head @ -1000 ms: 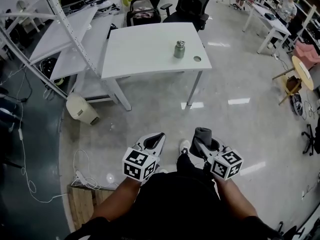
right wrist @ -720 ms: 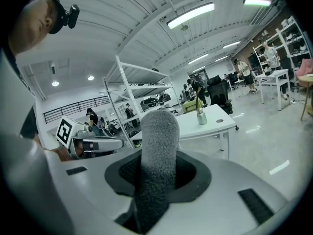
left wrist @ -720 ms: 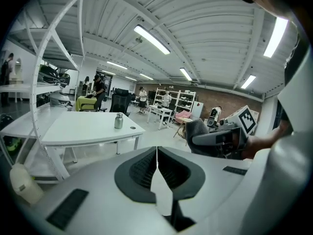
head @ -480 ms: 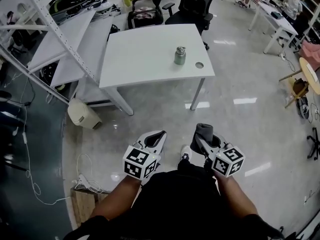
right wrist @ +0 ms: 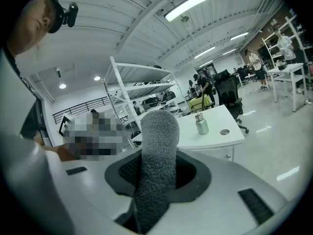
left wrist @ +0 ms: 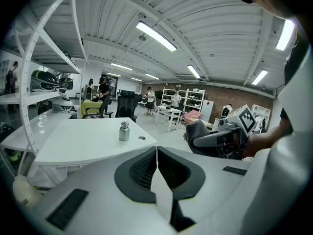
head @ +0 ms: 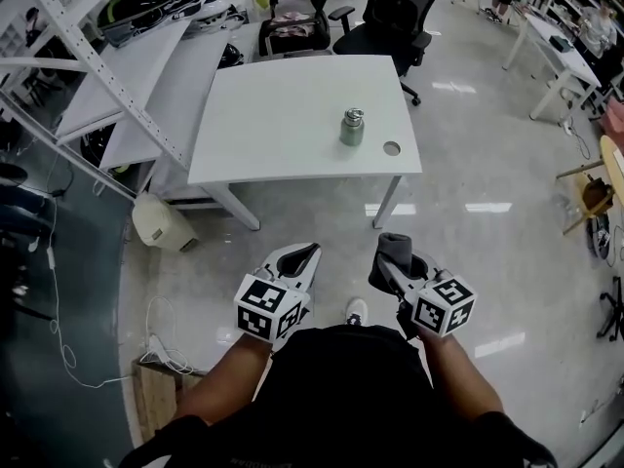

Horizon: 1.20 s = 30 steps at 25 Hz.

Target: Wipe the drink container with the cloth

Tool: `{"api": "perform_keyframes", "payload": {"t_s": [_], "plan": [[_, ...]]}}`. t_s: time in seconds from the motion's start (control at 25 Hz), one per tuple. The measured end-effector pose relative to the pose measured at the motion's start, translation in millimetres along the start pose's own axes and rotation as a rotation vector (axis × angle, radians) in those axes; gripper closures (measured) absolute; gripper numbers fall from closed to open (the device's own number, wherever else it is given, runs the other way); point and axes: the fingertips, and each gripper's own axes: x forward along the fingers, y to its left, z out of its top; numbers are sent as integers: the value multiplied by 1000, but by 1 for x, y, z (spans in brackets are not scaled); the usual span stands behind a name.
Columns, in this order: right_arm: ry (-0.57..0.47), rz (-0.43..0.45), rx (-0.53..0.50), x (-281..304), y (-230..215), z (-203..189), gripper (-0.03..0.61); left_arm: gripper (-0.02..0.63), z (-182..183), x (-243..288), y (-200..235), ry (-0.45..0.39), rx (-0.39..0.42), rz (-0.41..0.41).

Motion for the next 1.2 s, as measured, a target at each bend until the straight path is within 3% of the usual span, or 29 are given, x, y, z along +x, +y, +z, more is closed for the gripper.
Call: {"api": "perform_keyframes", "payload": {"t_s": [0.24, 0.52, 1.0, 1.2], "plan": [[-2, 22, -5, 12, -40, 18, 468, 595, 8, 44, 11, 13, -14, 34], [-8, 25, 13, 13, -76, 27, 468, 595, 21, 81, 0, 17, -1, 19], [12, 18, 37, 37, -100, 27, 468, 595, 21, 107, 25, 40, -20, 13], [11, 6, 26, 61, -114, 46, 468, 595, 36, 129, 50, 36, -15, -5]]}}
